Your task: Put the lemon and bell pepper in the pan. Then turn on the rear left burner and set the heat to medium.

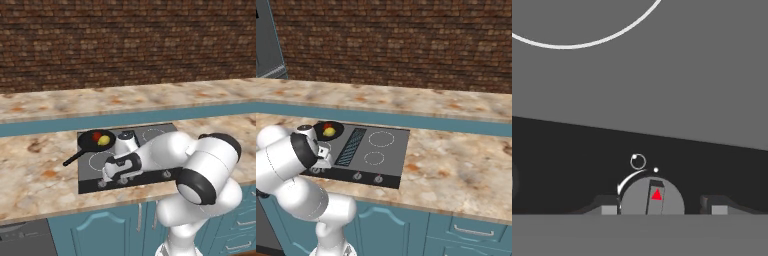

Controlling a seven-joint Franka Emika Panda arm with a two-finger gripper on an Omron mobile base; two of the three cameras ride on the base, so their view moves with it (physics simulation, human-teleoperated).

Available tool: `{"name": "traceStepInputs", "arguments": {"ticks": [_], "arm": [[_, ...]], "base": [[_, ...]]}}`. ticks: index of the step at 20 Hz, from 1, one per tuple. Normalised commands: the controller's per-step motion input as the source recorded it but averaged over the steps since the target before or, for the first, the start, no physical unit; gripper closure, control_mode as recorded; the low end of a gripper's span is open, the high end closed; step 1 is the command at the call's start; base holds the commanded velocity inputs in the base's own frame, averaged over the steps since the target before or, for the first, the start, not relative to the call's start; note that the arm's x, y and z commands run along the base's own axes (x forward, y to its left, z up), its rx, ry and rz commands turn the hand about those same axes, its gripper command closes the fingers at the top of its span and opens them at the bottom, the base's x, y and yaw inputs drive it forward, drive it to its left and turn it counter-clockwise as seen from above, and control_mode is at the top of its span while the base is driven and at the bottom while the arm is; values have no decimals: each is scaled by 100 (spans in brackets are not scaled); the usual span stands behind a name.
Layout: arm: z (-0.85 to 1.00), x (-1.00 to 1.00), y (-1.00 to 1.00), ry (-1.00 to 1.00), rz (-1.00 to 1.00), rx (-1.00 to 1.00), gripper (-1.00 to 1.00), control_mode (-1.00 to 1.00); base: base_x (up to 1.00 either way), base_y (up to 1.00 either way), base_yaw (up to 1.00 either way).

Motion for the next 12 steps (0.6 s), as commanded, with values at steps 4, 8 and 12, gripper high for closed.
{"name": "traceStepInputs", "arguments": {"ticks": [4,8,12], "arm": [[-19,-4,0,0,0,3,100,-100],[-27,-19,12,1,1,-4,100,-100],[-42,-2,-12,0,9,-22,100,-100]], "base": [[0,0,0],[0,0,0],[0,0,0]]}}
